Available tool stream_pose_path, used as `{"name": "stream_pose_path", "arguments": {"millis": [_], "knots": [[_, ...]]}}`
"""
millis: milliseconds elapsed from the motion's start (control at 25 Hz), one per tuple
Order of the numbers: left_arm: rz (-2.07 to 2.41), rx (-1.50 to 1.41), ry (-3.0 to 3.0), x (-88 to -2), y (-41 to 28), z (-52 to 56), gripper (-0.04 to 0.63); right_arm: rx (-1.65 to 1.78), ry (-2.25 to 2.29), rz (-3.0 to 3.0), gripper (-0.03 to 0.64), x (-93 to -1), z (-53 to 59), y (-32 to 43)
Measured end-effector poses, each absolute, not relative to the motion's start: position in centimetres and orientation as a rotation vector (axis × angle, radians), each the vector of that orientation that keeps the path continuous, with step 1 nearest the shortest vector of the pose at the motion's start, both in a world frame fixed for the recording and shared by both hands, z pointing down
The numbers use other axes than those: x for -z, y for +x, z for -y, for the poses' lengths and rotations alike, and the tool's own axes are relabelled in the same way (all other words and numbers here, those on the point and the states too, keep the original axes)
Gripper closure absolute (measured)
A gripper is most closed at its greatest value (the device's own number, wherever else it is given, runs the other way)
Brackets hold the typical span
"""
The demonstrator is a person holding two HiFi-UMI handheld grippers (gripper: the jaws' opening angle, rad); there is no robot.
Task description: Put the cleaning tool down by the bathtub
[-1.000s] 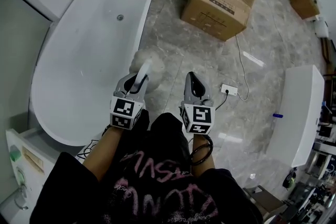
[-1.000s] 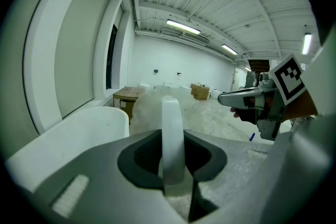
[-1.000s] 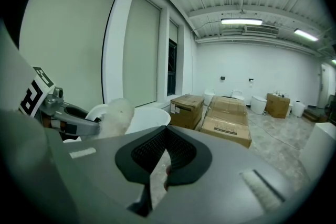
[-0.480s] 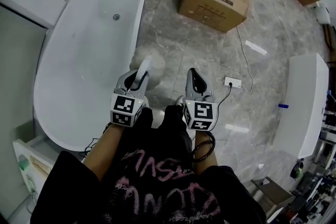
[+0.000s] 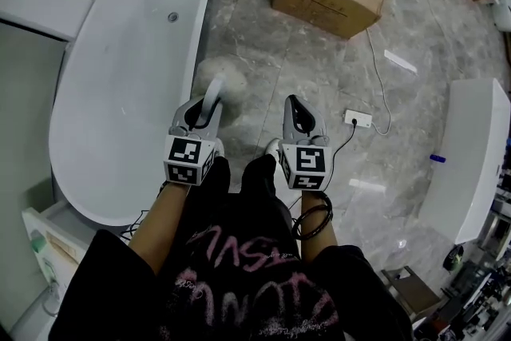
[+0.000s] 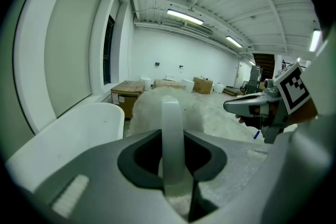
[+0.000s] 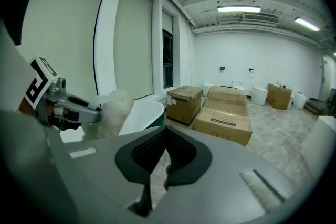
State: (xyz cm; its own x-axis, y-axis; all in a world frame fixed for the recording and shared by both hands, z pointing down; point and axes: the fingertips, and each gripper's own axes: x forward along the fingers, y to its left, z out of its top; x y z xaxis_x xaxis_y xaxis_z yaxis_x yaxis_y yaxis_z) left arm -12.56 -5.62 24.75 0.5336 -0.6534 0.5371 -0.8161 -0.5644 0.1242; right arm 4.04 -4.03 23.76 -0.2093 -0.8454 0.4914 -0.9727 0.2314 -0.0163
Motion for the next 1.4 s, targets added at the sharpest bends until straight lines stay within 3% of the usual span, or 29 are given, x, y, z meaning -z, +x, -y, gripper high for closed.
{"name": "stream_pose_path", "arguments": {"millis": [1400], "knots": [[1.224, -0.762, 2.221, -37.9, -7.8, 6.9, 0.509, -0.640, 1.535, 2.074, 0.603, -36.7, 3.0, 10.5]]}}
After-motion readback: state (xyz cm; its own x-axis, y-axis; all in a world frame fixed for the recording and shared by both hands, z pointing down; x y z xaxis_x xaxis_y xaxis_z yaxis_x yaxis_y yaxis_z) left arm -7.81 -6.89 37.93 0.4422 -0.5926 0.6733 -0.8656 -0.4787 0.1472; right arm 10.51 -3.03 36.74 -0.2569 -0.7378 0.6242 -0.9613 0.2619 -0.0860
